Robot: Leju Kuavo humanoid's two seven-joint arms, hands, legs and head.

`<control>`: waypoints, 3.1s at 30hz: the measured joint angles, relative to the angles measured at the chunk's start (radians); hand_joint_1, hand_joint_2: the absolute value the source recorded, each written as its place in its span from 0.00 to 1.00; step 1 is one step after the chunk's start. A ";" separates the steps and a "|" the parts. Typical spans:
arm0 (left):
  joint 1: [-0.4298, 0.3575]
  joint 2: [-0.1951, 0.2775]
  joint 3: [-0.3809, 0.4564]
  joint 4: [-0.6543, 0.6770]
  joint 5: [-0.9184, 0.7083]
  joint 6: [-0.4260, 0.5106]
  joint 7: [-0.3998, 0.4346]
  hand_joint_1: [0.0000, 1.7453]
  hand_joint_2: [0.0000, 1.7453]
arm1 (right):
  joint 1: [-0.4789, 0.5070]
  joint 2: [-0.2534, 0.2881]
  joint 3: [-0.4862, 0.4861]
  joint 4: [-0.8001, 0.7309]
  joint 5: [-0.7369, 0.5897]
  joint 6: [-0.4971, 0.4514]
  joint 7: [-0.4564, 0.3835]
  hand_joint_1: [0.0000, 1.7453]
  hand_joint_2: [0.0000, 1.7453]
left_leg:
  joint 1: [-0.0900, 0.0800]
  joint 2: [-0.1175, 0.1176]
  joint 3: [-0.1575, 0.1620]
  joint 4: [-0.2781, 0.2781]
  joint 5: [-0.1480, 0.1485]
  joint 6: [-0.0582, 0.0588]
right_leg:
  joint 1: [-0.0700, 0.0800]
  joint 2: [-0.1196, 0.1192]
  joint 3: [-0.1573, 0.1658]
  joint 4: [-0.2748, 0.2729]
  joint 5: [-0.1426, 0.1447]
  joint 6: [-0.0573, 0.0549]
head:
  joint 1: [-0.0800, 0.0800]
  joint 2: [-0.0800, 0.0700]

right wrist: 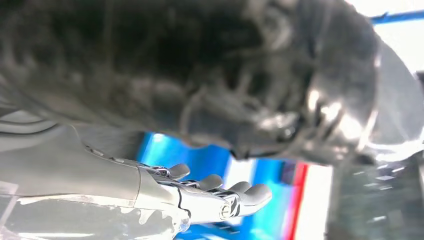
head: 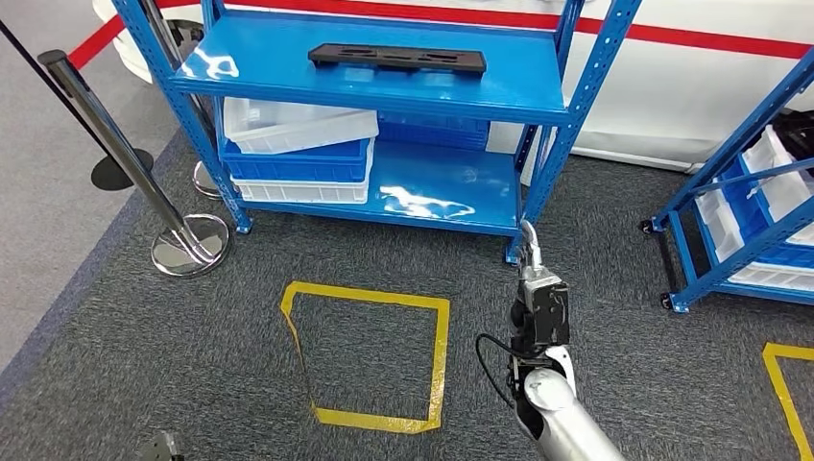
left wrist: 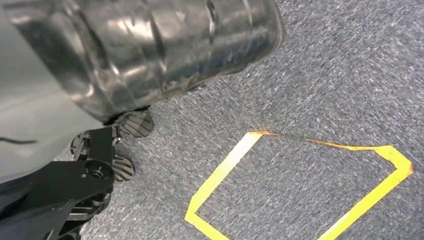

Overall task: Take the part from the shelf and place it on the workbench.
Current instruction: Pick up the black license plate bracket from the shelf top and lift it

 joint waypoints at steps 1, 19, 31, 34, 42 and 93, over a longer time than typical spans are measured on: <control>-0.002 0.000 -0.003 0.000 0.000 0.002 -0.002 0.00 0.00 | -0.001 0.000 0.007 -0.034 0.021 0.003 0.006 0.00 0.00 | 0.000 0.000 0.000 0.000 0.000 0.000 | 0.000 0.000 0.000 0.000 0.000 0.000 | 0.000 0.000; -0.028 0.001 -0.060 0.000 -0.004 0.008 -0.031 0.00 0.00 | -0.040 0.007 0.088 -0.493 0.194 0.118 0.043 0.00 0.00 | -0.002 -0.003 -0.006 -0.001 0.008 0.013 | -0.008 -0.003 -0.007 0.002 0.001 0.013 | 0.000 0.000; -0.037 0.000 -0.067 0.001 0.008 0.013 -0.023 0.00 0.00 | -0.040 0.007 0.089 -0.534 0.198 0.107 0.049 0.00 0.00 | 0.014 -0.080 -0.019 0.010 0.000 -0.011 | -0.023 0.069 -0.059 0.043 0.022 0.013 | 0.001 0.000; -0.037 0.000 -0.070 0.004 0.009 0.014 -0.021 0.00 0.00 | -0.041 0.006 0.093 -0.538 0.199 0.106 0.051 0.00 0.00 | 0.024 -0.098 -0.039 0.015 0.003 -0.033 | -0.017 0.052 -0.057 0.029 0.013 -0.003 | 0.001 0.000; -0.036 -0.002 -0.074 0.006 0.012 0.018 -0.015 0.00 0.00 | -0.039 0.007 0.105 -0.543 0.201 0.103 0.058 0.00 0.00 | 0.014 -0.017 -0.200 0.259 -0.033 -0.032 | 0.003 -0.036 -0.029 0.019 -0.003 -0.034 | -0.004 0.000; -0.037 -0.003 -0.089 0.007 0.021 -0.002 -0.013 0.00 0.00 | -0.028 0.006 0.106 -0.556 0.148 0.116 0.042 0.00 0.00 | -0.003 -0.072 -0.097 0.008 0.075 -0.006 | 0.006 0.024 -0.038 0.018 0.005 -0.025 | 0.001 0.000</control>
